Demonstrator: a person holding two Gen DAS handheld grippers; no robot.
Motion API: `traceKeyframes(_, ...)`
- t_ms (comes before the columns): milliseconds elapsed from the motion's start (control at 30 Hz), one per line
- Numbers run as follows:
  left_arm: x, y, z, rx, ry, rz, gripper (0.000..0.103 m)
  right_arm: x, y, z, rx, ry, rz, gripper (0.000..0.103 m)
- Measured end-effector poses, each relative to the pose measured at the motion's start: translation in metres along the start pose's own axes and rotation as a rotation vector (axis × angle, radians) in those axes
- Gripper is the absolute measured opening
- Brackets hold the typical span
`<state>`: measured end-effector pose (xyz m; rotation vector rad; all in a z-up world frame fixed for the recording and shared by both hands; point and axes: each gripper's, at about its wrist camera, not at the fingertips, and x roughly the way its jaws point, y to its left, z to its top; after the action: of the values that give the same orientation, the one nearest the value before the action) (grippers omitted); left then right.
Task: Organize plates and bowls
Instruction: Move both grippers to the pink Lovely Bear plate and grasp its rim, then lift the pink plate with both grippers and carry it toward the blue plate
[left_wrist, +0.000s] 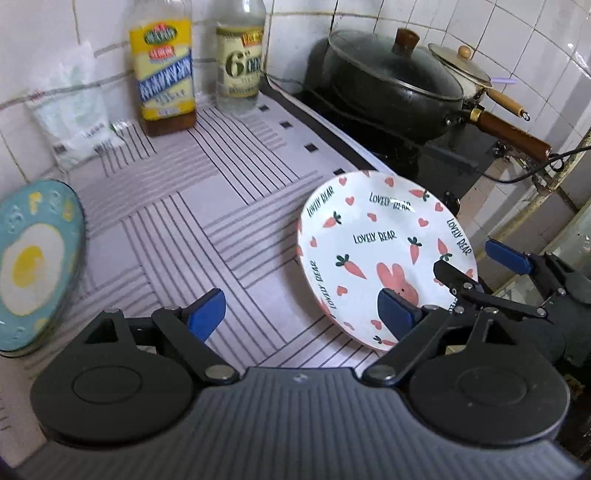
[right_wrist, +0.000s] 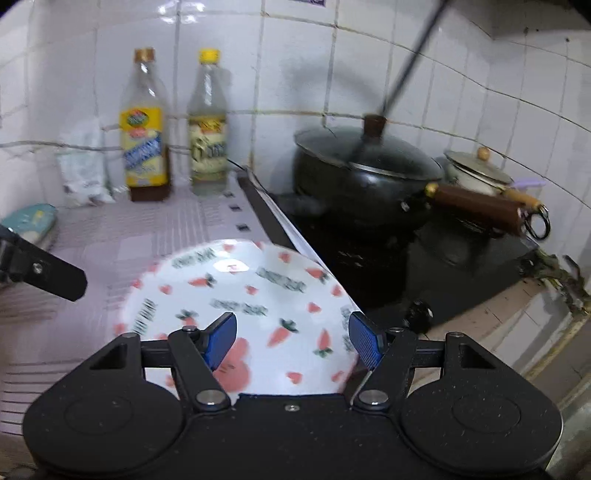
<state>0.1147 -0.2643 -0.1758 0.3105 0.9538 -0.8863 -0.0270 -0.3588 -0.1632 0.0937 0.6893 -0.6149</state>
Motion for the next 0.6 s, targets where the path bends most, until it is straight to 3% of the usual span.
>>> traceKeyframes(100, 0.018, 0.001, -0.002, -0.022, 0.015, -0.010, 0.090, 0.009, -0.005, -0.007, 0.025, 0.005, -0.039, 0.072)
traceKeyframes(167, 0.031, 0.001, 0.001, -0.055, 0.034, 0.033, 0.090, 0.014, -0.009, -0.010, 0.053, 0.016, -0.052, 0.072)
traceKeyframes(267, 0.047, 0.003, 0.008, -0.059, 0.034, 0.040, 0.090, 0.025, -0.013, -0.014, 0.041, 0.061, -0.048, 0.072)
traceKeyframes(433, 0.055, 0.009, 0.016, -0.078, 0.025, -0.018, 0.089, 0.034, -0.020, -0.017, 0.077, 0.080, -0.039, 0.071)
traceKeyframes(533, 0.053, 0.008, 0.014, -0.072, 0.006, 0.014, 0.080, 0.037, -0.018, -0.019, 0.090, 0.088, -0.006, 0.059)
traceKeyframes(600, 0.053, 0.007, 0.014, -0.053, -0.005, 0.031, 0.074, 0.037, -0.014, -0.020, 0.072, 0.088, -0.032, 0.056)
